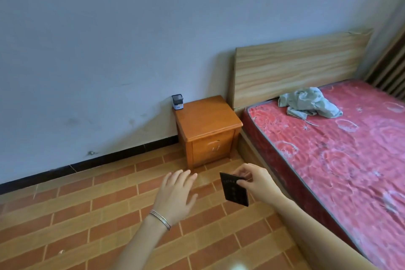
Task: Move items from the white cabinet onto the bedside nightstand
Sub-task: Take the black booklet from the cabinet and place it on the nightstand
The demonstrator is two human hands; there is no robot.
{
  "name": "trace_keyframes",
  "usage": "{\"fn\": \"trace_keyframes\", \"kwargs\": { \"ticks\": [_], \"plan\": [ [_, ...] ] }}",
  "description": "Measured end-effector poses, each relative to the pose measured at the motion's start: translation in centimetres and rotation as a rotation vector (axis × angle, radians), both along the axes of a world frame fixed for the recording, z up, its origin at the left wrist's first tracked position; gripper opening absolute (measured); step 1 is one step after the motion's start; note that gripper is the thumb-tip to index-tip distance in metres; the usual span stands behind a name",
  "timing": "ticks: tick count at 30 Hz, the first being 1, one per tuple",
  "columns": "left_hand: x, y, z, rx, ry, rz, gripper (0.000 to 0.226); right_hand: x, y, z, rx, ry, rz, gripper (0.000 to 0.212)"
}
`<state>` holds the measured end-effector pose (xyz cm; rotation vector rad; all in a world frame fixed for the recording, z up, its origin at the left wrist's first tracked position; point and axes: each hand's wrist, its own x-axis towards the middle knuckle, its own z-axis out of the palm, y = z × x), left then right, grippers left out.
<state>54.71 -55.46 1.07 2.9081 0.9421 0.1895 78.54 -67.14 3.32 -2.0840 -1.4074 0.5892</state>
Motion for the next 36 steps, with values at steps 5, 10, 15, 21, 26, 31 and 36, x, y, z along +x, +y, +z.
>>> {"fn": "trace_keyframes", "kwargs": {
  "ticks": [5,10,15,21,26,31,36],
  "plan": [
    [6.3,2.9,-0.1,-0.043,-0.008,0.062,0.054,5.8,5.5,-0.6,-0.015,0.016,0.081,0.017],
    [9.4,6.8,-1.9,-0.103,0.049,0.104,0.054,8.9,11.3,-2.8,-0.06,0.049,0.155,0.018],
    [11.5,13.7,-4.1,-0.148,0.073,0.132,0.055,11.7,19.6,-4.1,-0.078,0.065,0.196,0.015],
    [14.9,23.9,-5.1,-0.171,0.091,0.136,0.054,15.1,30.9,-4.3,-0.112,0.125,0.149,0.019],
    [18.1,32.1,-6.0,-0.145,0.127,0.112,0.054,17.8,39.5,-5.0,-0.126,0.164,0.12,0.017],
    [20.8,37.6,-8.5,-0.181,0.158,0.129,0.053,20.5,46.4,-7.1,-0.2,0.161,0.123,0.016],
    [24.0,42.6,-12.2,-0.189,0.173,0.182,0.057,23.6,53.5,-11.2,-0.257,0.146,0.166,0.014]
  ]
}}
